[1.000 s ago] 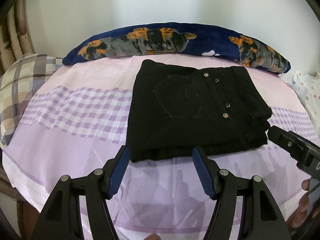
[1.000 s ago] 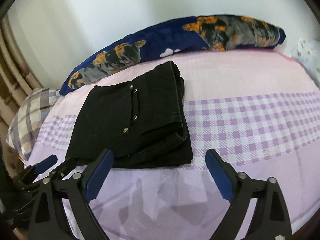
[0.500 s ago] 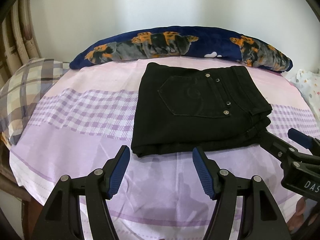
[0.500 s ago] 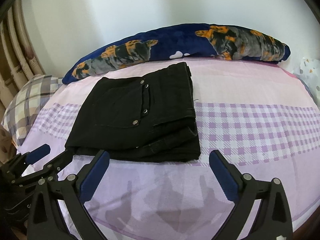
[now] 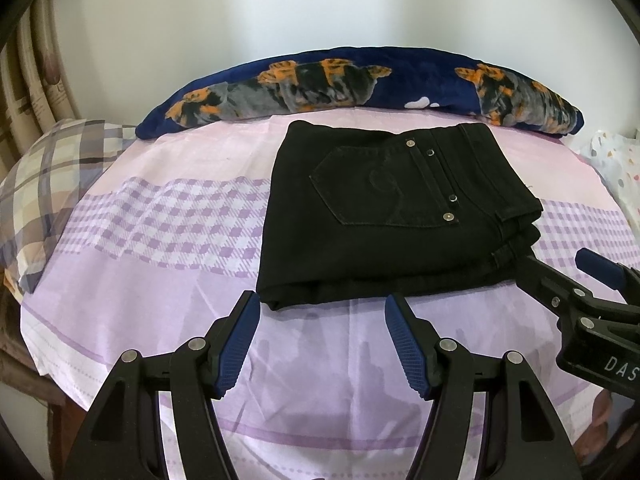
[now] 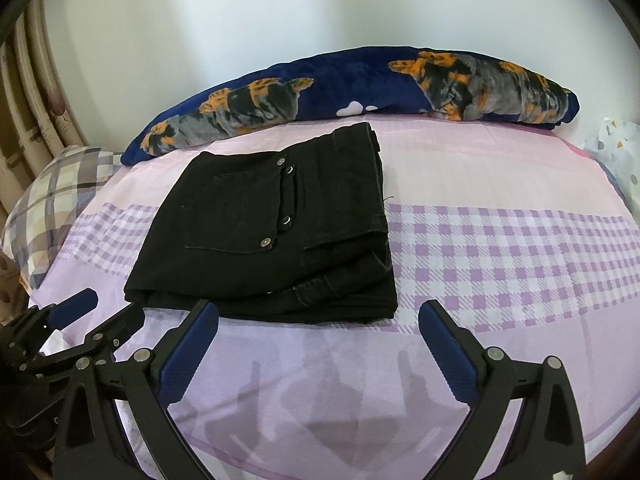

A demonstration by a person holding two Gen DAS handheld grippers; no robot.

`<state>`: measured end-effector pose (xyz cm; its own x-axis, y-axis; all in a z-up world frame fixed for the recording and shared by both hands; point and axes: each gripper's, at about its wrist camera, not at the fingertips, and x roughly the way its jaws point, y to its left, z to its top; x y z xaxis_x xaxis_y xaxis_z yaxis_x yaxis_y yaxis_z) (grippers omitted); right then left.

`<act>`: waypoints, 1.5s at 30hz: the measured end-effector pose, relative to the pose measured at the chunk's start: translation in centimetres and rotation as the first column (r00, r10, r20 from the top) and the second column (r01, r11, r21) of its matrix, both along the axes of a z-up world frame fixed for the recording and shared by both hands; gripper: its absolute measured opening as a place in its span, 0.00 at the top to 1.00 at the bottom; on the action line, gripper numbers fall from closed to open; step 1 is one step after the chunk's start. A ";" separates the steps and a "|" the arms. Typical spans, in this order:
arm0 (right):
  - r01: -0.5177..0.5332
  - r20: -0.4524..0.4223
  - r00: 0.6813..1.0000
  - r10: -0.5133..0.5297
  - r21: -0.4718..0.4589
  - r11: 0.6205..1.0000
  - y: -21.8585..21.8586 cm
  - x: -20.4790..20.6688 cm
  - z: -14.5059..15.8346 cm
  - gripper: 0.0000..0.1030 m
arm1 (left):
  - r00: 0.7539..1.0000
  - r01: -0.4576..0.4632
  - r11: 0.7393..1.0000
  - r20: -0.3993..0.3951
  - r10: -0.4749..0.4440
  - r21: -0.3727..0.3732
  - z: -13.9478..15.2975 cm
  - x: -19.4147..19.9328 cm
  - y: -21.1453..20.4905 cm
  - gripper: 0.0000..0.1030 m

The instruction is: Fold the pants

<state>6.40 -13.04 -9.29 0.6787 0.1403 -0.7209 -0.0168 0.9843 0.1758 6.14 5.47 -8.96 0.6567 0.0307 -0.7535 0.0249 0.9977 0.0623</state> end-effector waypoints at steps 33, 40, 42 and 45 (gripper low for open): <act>-0.005 -0.008 1.000 0.005 -0.001 1.000 -0.4 0.3 -0.6 0.03 | 1.000 0.016 1.000 -0.015 -0.016 -0.001 -0.4 0.2 0.1 0.36; -0.007 -0.010 1.000 0.007 -0.003 1.000 -0.4 0.4 -0.7 0.03 | 1.000 0.014 1.000 -0.015 -0.014 0.001 -0.5 0.3 -0.1 0.36; -0.007 -0.011 1.000 0.007 -0.002 1.000 -0.5 0.4 -0.8 0.03 | 1.000 0.015 1.000 -0.015 -0.015 0.000 -0.5 0.2 -0.1 0.36; -0.006 -0.010 1.000 0.006 -0.002 1.000 -0.5 0.4 -0.7 0.03 | 1.000 0.015 1.000 -0.015 -0.015 -0.002 -0.6 0.2 -0.1 0.36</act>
<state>6.77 -13.49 -10.03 0.6704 0.1430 -0.7281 -0.0211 0.9845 0.1739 6.37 5.40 -9.52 0.6456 0.0195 -0.7635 0.0409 0.9974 0.0600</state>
